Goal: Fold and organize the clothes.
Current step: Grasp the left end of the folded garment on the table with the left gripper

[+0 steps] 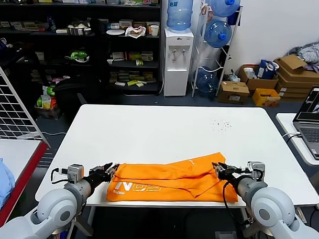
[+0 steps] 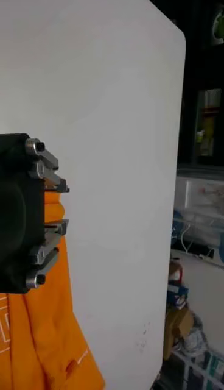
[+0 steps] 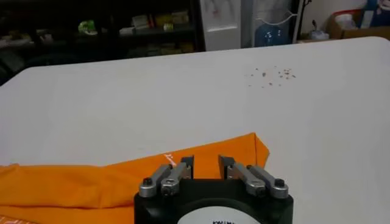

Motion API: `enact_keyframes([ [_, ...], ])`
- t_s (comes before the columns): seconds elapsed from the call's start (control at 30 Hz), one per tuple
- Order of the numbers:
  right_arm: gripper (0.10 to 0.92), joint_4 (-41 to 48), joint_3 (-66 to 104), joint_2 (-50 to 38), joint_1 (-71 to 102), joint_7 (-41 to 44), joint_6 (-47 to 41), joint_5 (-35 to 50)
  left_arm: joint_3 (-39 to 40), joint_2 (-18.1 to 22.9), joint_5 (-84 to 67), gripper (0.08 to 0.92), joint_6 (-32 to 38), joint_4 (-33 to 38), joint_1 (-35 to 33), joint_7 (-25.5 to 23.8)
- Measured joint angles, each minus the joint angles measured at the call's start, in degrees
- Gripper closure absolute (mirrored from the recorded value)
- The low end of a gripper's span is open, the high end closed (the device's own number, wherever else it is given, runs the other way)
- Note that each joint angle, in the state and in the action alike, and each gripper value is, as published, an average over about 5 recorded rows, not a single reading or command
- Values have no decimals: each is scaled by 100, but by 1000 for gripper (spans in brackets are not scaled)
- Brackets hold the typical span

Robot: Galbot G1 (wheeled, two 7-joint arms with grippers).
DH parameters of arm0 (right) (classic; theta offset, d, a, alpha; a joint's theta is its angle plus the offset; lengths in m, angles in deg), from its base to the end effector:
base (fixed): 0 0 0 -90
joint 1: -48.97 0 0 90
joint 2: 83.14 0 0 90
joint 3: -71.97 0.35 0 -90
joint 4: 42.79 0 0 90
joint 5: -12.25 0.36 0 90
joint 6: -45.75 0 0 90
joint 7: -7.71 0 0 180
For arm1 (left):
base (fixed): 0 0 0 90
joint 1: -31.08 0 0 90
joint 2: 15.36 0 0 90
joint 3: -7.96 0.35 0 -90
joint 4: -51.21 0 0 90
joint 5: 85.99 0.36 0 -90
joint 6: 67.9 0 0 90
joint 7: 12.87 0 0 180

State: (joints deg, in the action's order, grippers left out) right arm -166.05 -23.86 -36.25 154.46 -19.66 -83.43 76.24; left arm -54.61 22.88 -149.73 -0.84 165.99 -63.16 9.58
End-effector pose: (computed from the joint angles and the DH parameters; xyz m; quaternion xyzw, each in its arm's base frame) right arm 0.2533 -0.0819 -0.2074 0.0722 -0.9373 -0.0524 0.3369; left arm 0.2715 0.0632 -0.2623 -0.1404 -0.9375 0.0381 0.3162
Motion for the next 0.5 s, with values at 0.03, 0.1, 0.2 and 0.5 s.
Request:
enact_keyframes([
  [0.03,539,-23,23,-2,35,1,2,0,-16,-4,10,563,2,0,-28,-2],
  [0.1,478,-53,68,-3,99,2,7,-1,-40,-6,34,503,9,-5,-88,-10],
  [0.2,392,-82,130,1,179,3,15,-9,-51,4,67,416,25,-33,-165,-39],
  [0.5,144,-147,240,59,351,6,15,-68,-14,158,42,157,39,-286,-217,-73],
])
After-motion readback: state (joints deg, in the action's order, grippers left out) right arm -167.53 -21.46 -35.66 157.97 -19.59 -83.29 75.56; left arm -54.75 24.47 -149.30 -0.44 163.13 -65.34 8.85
